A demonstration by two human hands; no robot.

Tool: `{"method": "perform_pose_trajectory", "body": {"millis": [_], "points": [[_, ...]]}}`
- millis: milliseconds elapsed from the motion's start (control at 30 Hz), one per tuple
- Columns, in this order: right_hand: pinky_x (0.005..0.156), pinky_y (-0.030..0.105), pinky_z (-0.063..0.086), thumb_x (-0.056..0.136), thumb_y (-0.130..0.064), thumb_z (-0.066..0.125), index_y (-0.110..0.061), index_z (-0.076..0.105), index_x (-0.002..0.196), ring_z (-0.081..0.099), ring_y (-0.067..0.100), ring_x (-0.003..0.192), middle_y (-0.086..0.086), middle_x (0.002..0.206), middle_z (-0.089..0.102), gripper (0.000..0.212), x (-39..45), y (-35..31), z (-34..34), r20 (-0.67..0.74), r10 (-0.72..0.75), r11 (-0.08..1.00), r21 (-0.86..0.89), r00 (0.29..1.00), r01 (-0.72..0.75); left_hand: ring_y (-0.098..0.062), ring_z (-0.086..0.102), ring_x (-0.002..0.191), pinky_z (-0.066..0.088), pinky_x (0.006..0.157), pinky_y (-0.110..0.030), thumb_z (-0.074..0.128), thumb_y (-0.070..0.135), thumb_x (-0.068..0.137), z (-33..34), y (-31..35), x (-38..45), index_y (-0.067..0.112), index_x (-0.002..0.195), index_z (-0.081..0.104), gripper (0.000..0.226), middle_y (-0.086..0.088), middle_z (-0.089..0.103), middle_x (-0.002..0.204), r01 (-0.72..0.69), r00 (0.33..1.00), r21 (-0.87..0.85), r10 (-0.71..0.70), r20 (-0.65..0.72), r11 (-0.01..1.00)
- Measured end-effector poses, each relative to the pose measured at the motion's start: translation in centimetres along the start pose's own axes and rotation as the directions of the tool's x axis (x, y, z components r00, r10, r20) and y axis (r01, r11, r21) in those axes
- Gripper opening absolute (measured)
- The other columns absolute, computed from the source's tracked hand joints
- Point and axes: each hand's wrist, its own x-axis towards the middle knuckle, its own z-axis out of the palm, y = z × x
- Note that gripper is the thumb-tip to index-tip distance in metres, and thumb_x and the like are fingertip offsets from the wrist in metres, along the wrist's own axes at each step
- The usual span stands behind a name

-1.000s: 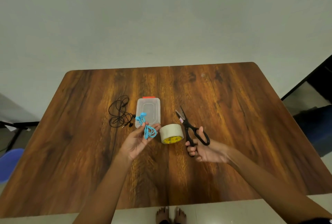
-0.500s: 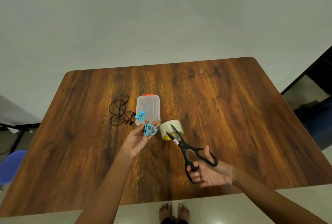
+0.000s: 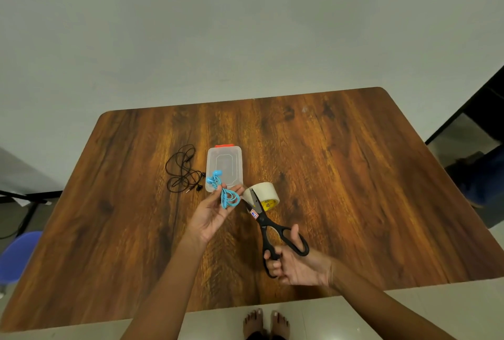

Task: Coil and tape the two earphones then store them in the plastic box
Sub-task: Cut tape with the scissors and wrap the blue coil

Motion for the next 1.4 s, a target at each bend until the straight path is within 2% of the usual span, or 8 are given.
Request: {"method": "perform_pose_trajectory", "body": {"millis": [200, 367, 700, 833, 1000, 1200, 1300, 1400], "points": [[0.066, 0.017, 0.044, 0.062, -0.083, 0.052, -0.018, 0.055, 0.101, 0.051, 0.006, 0.077, -0.005, 0.082, 0.052, 0.076, 0.6, -0.4, 0.2, -0.012, -0.027, 1.0, 0.013, 1.0, 0.027, -0.036, 0.05, 0.125, 0.046, 0.096, -0.045, 0.044, 0.012, 0.096, 0.0, -0.1, 0.0, 0.003, 0.105, 0.058, 0.018, -0.031, 0.05, 0.133, 0.0, 1.0, -0.003, 0.0, 0.0, 1.0], [0.064, 0.016, 0.043, 0.062, -0.083, 0.052, -0.019, 0.056, 0.097, 0.05, 0.005, 0.074, -0.005, 0.08, 0.051, 0.074, 0.9, -0.9, 0.6, -0.033, -0.047, 0.999, -0.013, 0.998, 0.046, -0.035, 0.057, 0.117, 0.047, 0.096, -0.045, 0.045, 0.013, 0.095, -0.1, -0.2, 0.1, 0.003, 0.102, 0.059, 0.019, -0.031, 0.052, 0.13, -0.001, 1.0, 0.007, 0.001, 0.006, 1.0], [0.05, 0.012, 0.036, 0.062, -0.085, 0.05, -0.021, 0.055, 0.087, 0.042, 0.005, 0.062, -0.005, 0.068, 0.044, 0.069, 0.5, -0.8, 1.3, -0.238, -0.156, 0.965, -0.244, 0.959, 0.096, -0.034, 0.058, 0.117, 0.048, 0.095, -0.044, 0.051, 0.012, 0.09, -0.4, -0.3, 0.2, 0.001, 0.104, 0.061, 0.021, -0.03, 0.054, 0.129, 0.008, 1.0, -0.022, -0.008, 0.007, 1.0], [0.044, 0.012, 0.035, 0.072, -0.076, 0.049, -0.02, 0.058, 0.081, 0.044, 0.004, 0.055, -0.006, 0.062, 0.045, 0.057, 0.6, -0.7, 1.1, -0.322, -0.214, 0.956, -0.264, 0.922, 0.129, -0.033, 0.058, 0.118, 0.049, 0.095, -0.043, 0.053, 0.013, 0.088, -0.5, -0.4, 0.1, 0.002, 0.119, 0.054, 0.033, -0.028, 0.053, 0.131, 0.003, 1.0, -0.033, -0.004, -0.013, 0.999], [0.041, 0.013, 0.032, 0.08, -0.069, 0.048, -0.021, 0.057, 0.076, 0.04, 0.004, 0.05, -0.007, 0.058, 0.043, 0.049, 0.7, -0.4, 0.6, -0.383, -0.246, 0.947, -0.293, 0.89, 0.135, -0.035, 0.053, 0.124, 0.046, 0.096, -0.045, 0.051, 0.011, 0.088, -0.5, -0.5, 0.2, 0.0, 0.12, 0.053, 0.033, -0.028, 0.051, 0.134, 0.007, 1.0, -0.054, -0.007, -0.006, 0.998], [0.046, 0.013, 0.037, 0.07, -0.082, 0.045, -0.021, 0.059, 0.09, 0.046, 0.006, 0.064, -0.004, 0.07, 0.047, 0.066, 0.5, -0.6, 0.2, -0.268, -0.138, 0.965, -0.254, 0.954, 0.068, -0.036, 0.055, 0.12, 0.048, 0.097, -0.044, 0.05, 0.01, 0.089, -0.4, -0.7, 0.4, 0.0, 0.111, 0.057, 0.025, -0.03, 0.051, 0.132, 0.034, 0.999, -0.035, -0.033, 0.04, 0.999], [0.048, 0.014, 0.036, 0.068, -0.088, 0.034, -0.019, 0.055, 0.093, 0.044, 0.007, 0.069, -0.002, 0.076, 0.043, 0.076, 0.5, -1.2, 0.2, -0.174, -0.088, 0.981, -0.186, 0.981, 0.055, -0.036, 0.054, 0.122, 0.047, 0.098, -0.045, 0.05, 0.01, 0.089, -0.6, -0.7, 0.6, 0.0, 0.114, 0.055, 0.027, -0.03, 0.05, 0.134, 0.03, 0.999, -0.038, -0.029, 0.037, 0.999], [0.049, 0.014, 0.038, 0.07, -0.088, 0.032, -0.018, 0.055, 0.094, 0.045, 0.009, 0.069, -0.001, 0.077, 0.043, 0.078, 0.3, -1.7, 0.2, -0.151, -0.084, 0.984, -0.17, 0.985, 0.058, -0.036, 0.054, 0.122, 0.046, 0.099, -0.045, 0.049, 0.011, 0.09, -0.7, -0.6, 0.8, 0.0, 0.116, 0.054, 0.028, -0.029, 0.049, 0.135, 0.029, 0.999, -0.037, -0.028, 0.032, 0.999]]}}
